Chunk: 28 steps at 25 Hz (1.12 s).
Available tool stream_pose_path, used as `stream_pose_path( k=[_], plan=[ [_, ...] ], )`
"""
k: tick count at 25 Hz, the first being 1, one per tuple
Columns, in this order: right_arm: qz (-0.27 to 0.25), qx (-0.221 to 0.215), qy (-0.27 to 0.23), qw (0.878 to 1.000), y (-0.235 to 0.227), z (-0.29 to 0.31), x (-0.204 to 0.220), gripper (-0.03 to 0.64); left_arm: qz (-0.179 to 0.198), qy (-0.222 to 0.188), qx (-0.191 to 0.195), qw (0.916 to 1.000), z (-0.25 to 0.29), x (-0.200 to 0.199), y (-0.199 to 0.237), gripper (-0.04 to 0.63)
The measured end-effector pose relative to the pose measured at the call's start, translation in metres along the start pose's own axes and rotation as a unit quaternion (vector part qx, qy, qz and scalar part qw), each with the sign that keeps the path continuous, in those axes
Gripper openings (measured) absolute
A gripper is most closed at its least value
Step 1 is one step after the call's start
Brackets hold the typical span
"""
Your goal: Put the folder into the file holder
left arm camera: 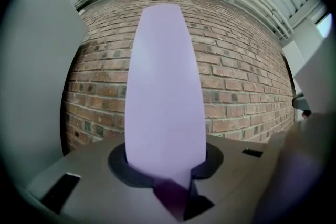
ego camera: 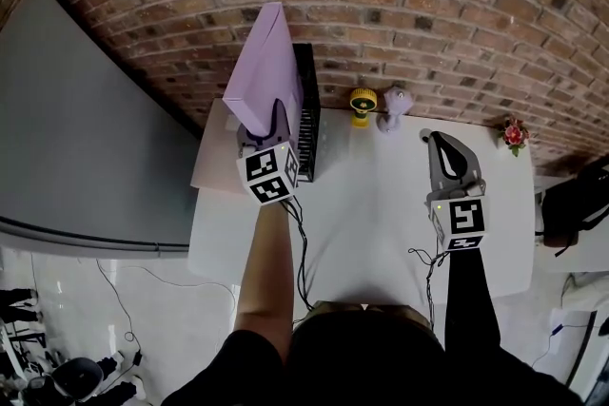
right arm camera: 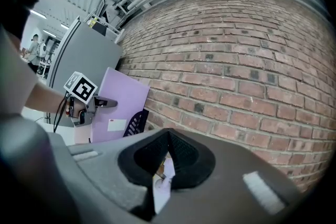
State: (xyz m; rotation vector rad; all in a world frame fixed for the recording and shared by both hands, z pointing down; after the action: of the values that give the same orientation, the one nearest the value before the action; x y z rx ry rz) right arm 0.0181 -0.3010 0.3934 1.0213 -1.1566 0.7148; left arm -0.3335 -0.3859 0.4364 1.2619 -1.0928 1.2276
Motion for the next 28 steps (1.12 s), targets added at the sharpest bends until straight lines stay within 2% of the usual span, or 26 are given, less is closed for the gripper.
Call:
stream_pose_path(
  k=[28],
  plan=[
    [0.004,0.007,-0.001,1.000,0.006,-0.005,0.003,0.000,-0.002,0.015,0.010,0.9998,-0.003,0.037,0.000,0.134]
  ],
)
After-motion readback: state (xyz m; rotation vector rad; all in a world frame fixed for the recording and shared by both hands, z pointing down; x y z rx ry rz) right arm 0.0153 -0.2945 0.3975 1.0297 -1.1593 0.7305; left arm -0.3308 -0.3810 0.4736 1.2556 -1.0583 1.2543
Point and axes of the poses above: the fingertips, and each gripper's own axes: z forward along the fingers, y to its left, x out of its underside, the point moved 10 cm from there along -z, backward along the fingers, and after that the axes turned 2 degrees about -y, right-handed, at the moved point
